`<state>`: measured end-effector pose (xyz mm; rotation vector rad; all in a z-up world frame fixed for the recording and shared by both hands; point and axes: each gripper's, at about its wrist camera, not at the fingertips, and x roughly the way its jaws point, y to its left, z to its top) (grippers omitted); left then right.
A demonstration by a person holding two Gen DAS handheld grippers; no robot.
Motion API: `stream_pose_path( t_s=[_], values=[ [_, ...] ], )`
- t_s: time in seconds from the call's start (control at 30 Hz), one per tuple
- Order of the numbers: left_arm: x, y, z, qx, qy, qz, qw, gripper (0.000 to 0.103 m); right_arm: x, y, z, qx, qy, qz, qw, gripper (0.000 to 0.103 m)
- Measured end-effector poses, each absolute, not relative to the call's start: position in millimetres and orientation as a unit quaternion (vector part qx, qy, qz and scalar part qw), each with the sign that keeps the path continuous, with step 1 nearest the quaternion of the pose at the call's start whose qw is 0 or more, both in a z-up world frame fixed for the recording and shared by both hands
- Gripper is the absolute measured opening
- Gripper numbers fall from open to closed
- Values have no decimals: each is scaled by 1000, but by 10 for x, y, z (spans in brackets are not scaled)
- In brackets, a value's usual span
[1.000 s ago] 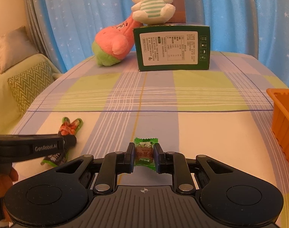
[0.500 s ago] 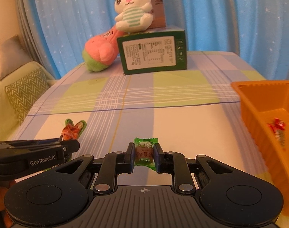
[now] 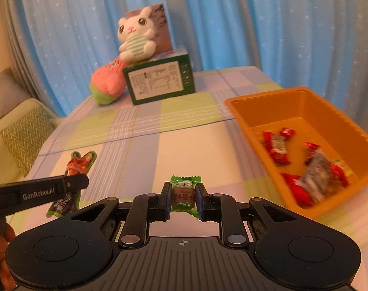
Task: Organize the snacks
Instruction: 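Lift both snacks and carry them over the orange tray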
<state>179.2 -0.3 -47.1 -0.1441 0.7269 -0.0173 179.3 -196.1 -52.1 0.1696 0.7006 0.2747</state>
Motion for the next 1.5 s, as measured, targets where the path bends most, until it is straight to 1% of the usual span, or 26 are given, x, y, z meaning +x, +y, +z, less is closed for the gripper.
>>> stream_pose_path(
  t_s=[0.3,0.53,0.9,1.5],
  values=[
    [1349,-310,-196,-59,348,-20,935,26,1406,-2234,-274,104,323,123,933,21],
    [1173,-457,-102,-51,347,-28,936,26,1185,-2412,-177,111,315,114,936,21],
    [1106,-682,-3,-40,342,-50,938,26,1046,-2637,-111,116,310,94,939,21],
    [1256,-1078,85,-34,340,-95,935,26,1074,-3145,-43,128,306,41,942,21]
  ],
)
